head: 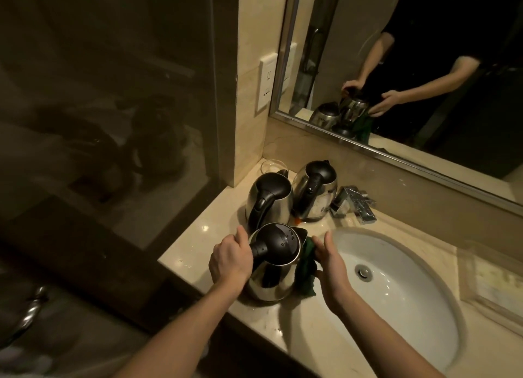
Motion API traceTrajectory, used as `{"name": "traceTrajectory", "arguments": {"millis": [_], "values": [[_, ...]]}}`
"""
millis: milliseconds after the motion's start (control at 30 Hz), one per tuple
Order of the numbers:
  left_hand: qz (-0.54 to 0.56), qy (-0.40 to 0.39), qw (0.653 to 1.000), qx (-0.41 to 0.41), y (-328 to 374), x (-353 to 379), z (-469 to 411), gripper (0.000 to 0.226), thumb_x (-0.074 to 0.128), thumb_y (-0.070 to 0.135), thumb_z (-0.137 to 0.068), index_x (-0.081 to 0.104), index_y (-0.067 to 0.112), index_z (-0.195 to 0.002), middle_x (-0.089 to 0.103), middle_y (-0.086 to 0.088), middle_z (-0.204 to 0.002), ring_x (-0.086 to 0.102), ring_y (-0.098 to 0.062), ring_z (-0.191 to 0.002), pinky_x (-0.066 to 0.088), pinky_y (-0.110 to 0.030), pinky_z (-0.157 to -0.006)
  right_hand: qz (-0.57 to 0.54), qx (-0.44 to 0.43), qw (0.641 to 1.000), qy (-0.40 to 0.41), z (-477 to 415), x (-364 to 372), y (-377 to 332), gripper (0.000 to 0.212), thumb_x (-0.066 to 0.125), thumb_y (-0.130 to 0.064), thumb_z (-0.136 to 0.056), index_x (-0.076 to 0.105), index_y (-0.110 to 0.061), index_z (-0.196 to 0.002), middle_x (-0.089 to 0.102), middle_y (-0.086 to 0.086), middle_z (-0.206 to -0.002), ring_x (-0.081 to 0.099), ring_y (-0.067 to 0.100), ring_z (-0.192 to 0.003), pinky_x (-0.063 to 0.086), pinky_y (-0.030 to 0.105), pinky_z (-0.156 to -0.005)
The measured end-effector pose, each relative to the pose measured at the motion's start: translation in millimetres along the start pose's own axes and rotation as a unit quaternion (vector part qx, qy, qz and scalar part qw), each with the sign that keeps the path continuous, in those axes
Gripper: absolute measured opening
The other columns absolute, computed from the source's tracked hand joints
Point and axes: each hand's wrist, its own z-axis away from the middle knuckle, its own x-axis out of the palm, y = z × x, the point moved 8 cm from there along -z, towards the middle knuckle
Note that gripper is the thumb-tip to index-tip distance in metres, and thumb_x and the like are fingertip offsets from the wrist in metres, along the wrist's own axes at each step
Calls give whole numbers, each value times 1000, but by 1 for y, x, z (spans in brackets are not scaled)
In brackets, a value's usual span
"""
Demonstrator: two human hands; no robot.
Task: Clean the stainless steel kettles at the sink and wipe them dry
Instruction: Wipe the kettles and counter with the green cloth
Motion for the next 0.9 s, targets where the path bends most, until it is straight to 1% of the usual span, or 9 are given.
{"name": "traceTrajectory", "arguments": {"millis": [100,200,267,367,467,600,700,767,900], "values": [[-1,-1,1000,-6,0,0,6,51,24,53,-104,47,30,-65,49,11,-63,42,1,-59,26,-22,-52,40,-16,999,23,14,9,11,43,28,-61,-94,63,-37,-99,55,-1,-123,51,4,-99,35,35,-96],[5,-14,1000,-12,-3,1,10,52,23,54,-104,49,29,-67,50,11,-63,43,1,-58,24,-20,-51,21,52,998,25,22,9,24,52,29,-58,-97,58,-21,-121,44,9,-143,41,27,-130,30,46,-110],[7,-28,999,-23,-6,3,12,53,22,55,-103,55,25,-74,53,9,-66,45,-1,-60,27,-22,-52,-7,64,998,24,26,8,22,63,32,-59,-95,47,-14,-137,40,9,-147,34,29,-135,26,47,-112],[-2,-32,999,-25,-8,4,15,56,21,56,-103,59,21,-82,55,7,-72,49,-7,-65,36,-29,-65,-23,-5,999,47,32,9,7,47,34,-60,-93,68,-32,-111,60,-6,-120,53,11,-107,40,30,-90],[-5,-37,999,-22,-6,3,17,56,20,55,-103,61,19,-90,61,1,-86,54,-16,-78,38,-32,-73,8,-63,996,58,42,24,-9,44,31,-57,-96,72,-49,-83,68,-29,-83,58,-10,-83,36,18,-69],[-7,-46,998,-30,-5,3,17,62,20,54,-104,67,13,-103,70,-7,-104,56,-19,-86,38,-33,-77,20,-41,995,86,37,26,4,52,27,-60,-95,67,-27,-98,64,-9,-108,55,8,-101,37,30,-86],[-5,-49,998,-48,-7,4,17,65,20,54,-104,68,11,-110,70,-10,-110,64,-25,-99,40,-33,-79,1,43,996,80,38,24,21,67,25,-62,-95,45,-16,-139,47,1,-139,37,26,-134,25,42,-110],[0,-50,997,-60,-7,4,18,66,19,55,-103,68,11,-113,70,-11,-112,64,-27,-104,41,-34,-80,-12,57,996,60,39,23,24,72,26,-63,-95,36,-13,-145,37,6,-150,31,28,-139,21,45,-114],[11,-90,994,-59,-7,6,19,70,18,59,-102,65,10,-120,68,-11,-117,63,-27,-108,45,-37,-89,40,-68,996,42,47,33,-6,54,31,-60,-94,63,-22,-115,63,-7,-116,52,20,-116,39,28,-91]]}}
